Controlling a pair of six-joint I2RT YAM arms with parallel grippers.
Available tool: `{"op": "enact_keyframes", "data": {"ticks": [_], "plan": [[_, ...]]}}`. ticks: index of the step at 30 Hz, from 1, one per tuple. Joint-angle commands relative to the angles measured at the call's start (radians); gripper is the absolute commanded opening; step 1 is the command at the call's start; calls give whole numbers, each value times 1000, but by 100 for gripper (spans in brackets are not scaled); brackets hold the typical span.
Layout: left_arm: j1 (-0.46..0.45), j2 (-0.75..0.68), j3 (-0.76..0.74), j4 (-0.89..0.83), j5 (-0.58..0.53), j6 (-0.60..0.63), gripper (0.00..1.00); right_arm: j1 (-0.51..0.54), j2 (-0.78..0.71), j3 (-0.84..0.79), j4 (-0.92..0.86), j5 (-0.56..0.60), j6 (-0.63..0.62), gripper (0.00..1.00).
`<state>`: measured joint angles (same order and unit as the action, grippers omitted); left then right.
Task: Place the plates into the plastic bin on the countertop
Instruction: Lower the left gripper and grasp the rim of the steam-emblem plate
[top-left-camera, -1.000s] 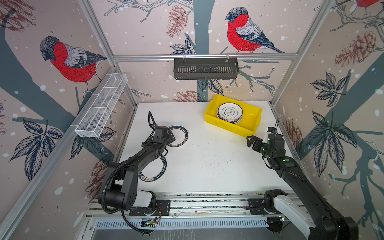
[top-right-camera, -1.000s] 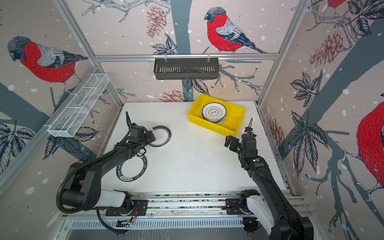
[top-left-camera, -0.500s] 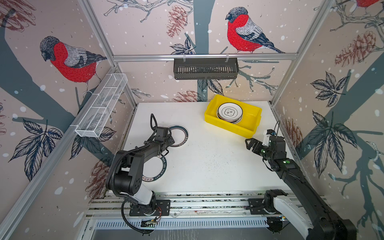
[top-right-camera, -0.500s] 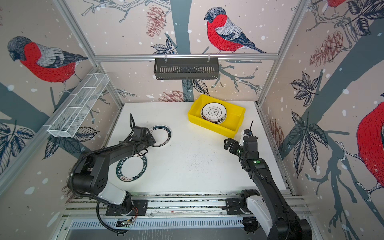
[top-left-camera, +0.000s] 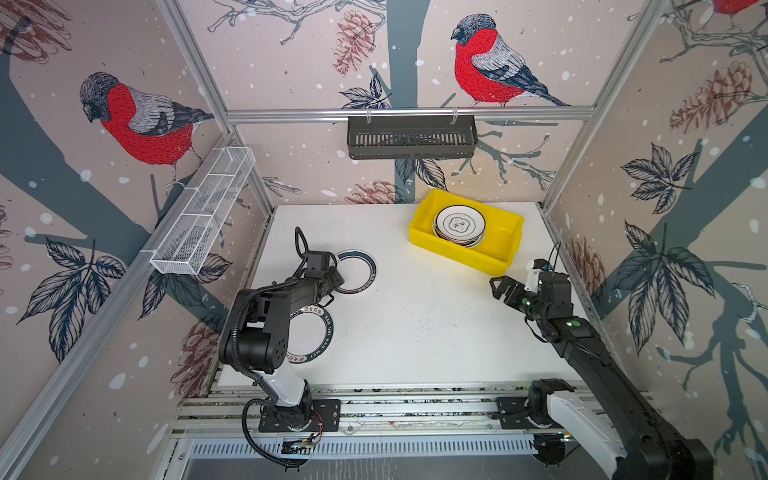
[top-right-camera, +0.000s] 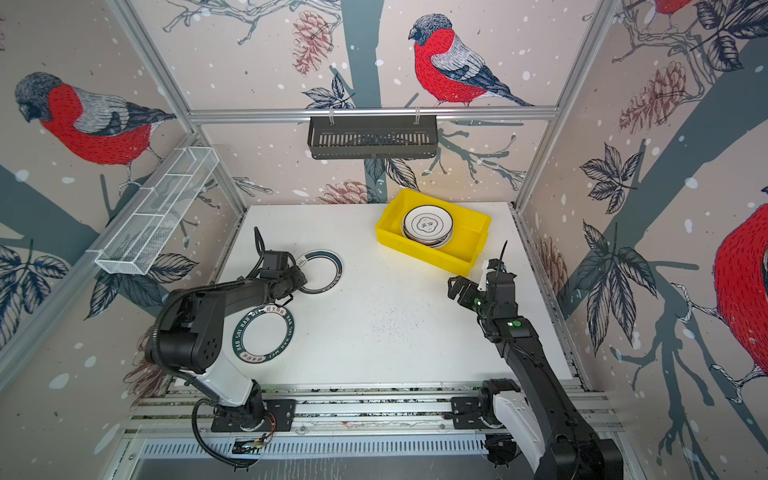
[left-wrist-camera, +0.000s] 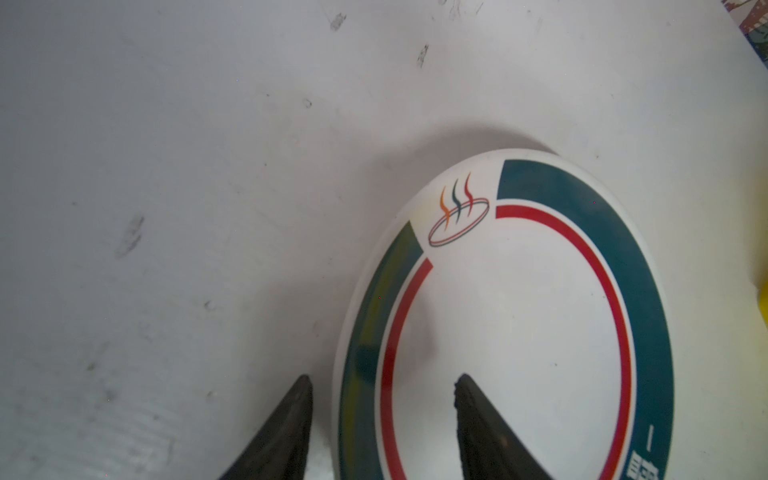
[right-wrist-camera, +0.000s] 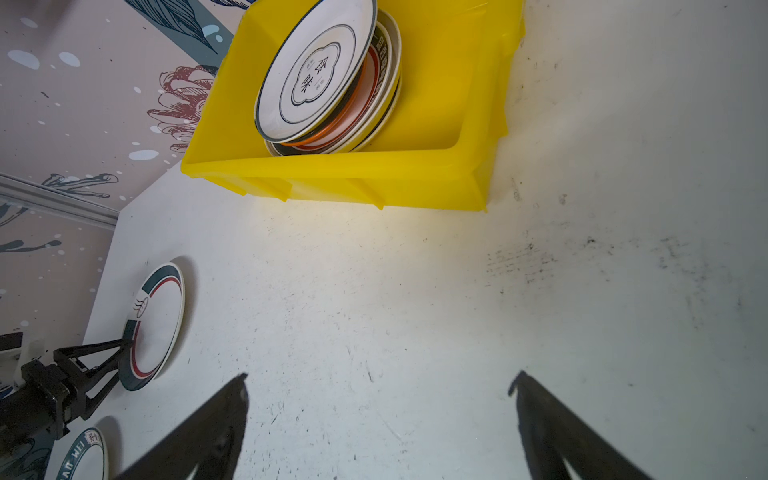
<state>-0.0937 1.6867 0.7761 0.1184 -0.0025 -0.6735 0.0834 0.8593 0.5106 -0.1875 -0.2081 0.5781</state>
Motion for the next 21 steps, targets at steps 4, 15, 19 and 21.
{"op": "enact_keyframes", "data": {"ticks": [4,15,19,21], "plan": [[6,61,13,54,78,-31,45,-10,-8,16,-36,14,-12,100],[6,156,41,81,154,-11,15,-15,-46,-4,-42,10,-5,100],[6,153,49,74,167,7,6,-16,-48,-1,-48,8,2,100],[6,147,49,73,173,11,5,-16,-49,0,-52,9,3,100]]}}
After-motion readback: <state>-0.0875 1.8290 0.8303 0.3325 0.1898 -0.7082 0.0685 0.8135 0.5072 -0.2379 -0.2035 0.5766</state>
